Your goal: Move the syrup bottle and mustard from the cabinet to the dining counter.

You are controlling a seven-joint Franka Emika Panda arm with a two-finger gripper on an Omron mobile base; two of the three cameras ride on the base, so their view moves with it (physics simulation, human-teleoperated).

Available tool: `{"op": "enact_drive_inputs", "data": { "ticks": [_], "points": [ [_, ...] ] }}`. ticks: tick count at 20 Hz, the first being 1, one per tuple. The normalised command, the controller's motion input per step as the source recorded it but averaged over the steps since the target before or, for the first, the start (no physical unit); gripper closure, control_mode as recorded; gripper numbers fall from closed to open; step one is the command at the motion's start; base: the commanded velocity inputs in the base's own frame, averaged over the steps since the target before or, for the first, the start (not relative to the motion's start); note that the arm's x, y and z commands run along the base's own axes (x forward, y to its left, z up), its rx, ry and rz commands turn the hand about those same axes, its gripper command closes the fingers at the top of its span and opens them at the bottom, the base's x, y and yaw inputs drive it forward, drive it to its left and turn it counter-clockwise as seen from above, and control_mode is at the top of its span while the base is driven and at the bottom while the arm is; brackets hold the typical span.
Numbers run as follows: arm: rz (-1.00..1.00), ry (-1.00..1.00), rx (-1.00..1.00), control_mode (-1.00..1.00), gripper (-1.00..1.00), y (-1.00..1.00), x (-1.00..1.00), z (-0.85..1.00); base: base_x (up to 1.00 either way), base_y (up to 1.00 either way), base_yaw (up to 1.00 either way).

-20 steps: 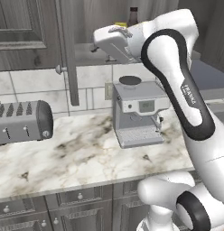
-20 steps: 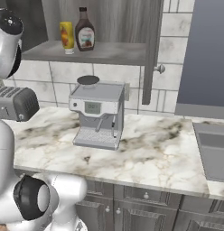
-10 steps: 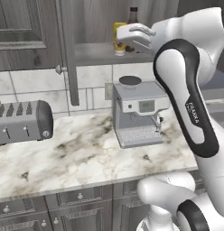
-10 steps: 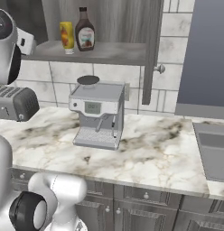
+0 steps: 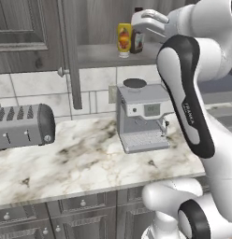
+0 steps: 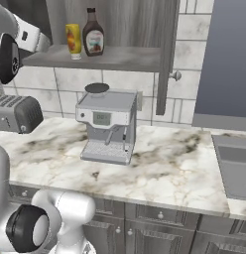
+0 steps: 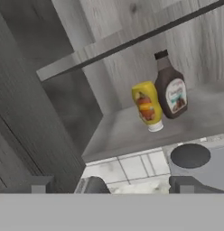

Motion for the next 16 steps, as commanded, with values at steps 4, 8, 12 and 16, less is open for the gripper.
{"op": "enact_drive_inputs", "data": {
  "ticks": [4, 8, 12, 16],
  "points": [
    [-0.12, 0.00, -0.02, -1.00, -1.00, -0.46, 0.24, 0.00, 0.00, 0.00, 0.00],
    [-0.03, 0.00, -0.03, -1.00, -1.00, -0.41, 0.28, 0.00, 0.00, 0.00, 0.00],
    [0.00, 0.00, -0.02, -1.00, -1.00, -0.31, 0.32, 0.00, 0.00, 0.00, 0.00],
    [0.00, 0.00, -0.04, -1.00, -1.00, -0.16, 0.39, 0.00, 0.00, 0.00, 0.00]
  ]
}}
